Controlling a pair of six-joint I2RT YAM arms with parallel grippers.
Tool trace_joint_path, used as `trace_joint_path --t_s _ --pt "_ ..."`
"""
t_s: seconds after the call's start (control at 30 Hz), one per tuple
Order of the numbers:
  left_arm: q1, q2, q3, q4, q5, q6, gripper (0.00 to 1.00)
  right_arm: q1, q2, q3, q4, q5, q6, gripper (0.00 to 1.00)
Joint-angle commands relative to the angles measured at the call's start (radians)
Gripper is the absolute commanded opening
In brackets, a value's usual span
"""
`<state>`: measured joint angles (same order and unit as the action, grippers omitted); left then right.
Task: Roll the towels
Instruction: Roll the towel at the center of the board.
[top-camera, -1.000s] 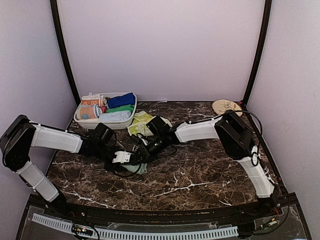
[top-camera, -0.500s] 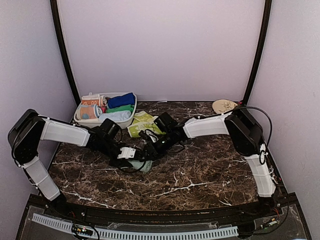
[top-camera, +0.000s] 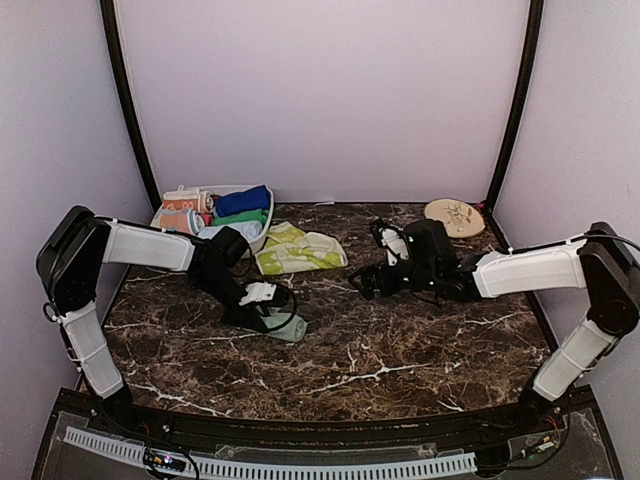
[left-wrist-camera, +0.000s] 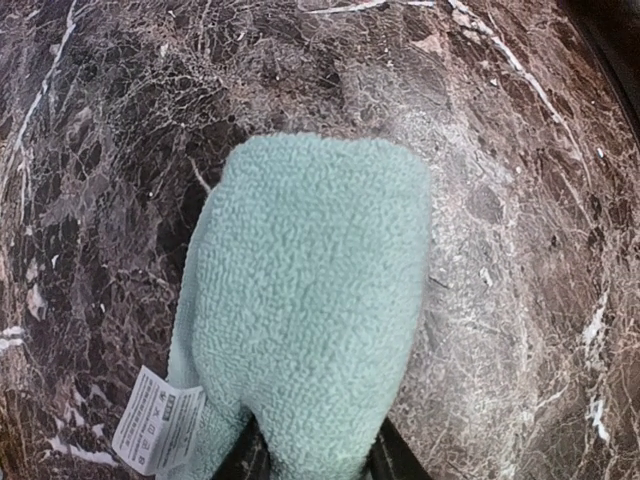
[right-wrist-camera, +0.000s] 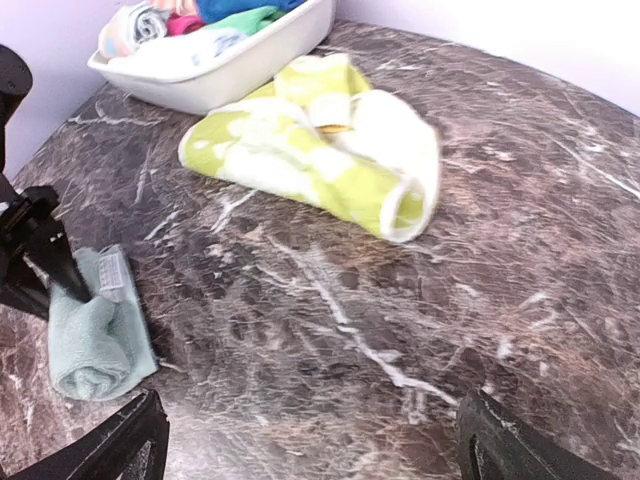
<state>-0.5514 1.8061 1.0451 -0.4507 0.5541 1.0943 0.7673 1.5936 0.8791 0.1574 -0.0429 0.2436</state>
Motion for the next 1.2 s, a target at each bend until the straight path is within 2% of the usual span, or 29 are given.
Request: trace_joint_path --t_s 0.0,0.07,0.23,0.33,0.53,0.77,0.87,0.97,1.17 --pt "-0.004 0.123 -0.006 -0.298 0.016 -0.036 0.28 0.095 -0.052 -0.086 0.203 0.061 -0.195 1.0" --pt "-0.002 0.143 0.016 -0.323 0.018 -0.037 0.28 0.243 -0.042 -0.089 0.185 0.203 -0.458 1.0" --pt "0.007 0.177 0.059 -0.374 0.043 -0.036 0.28 0.519 0.087 -0.025 0.16 0.399 -0.815 0.93" --pt "0.013 0.197 0.078 -0.4 0.054 -0.03 0.3 0.576 0.179 0.03 0.194 0.472 -0.93 0.87" --pt "0.02 0.226 0.102 -0.435 0.051 -0.023 0.32 0.574 0.339 0.144 0.265 0.49 -1.084 0.79" --pt "0.023 0.238 0.117 -0.444 0.057 -0.018 0.33 0.528 0.466 0.283 0.193 0.477 -1.096 0.72" --pt "0.029 0.237 0.116 -0.444 0.06 -0.016 0.36 0.501 0.494 0.335 0.095 0.443 -1.012 0.58" --pt "0.057 0.222 0.114 -0.45 0.085 -0.008 0.39 0.479 0.519 0.366 -0.03 0.407 -0.923 0.49" --pt "0.123 0.149 0.071 -0.441 0.151 0.017 0.44 0.459 0.575 0.416 -0.201 0.356 -0.797 0.46"
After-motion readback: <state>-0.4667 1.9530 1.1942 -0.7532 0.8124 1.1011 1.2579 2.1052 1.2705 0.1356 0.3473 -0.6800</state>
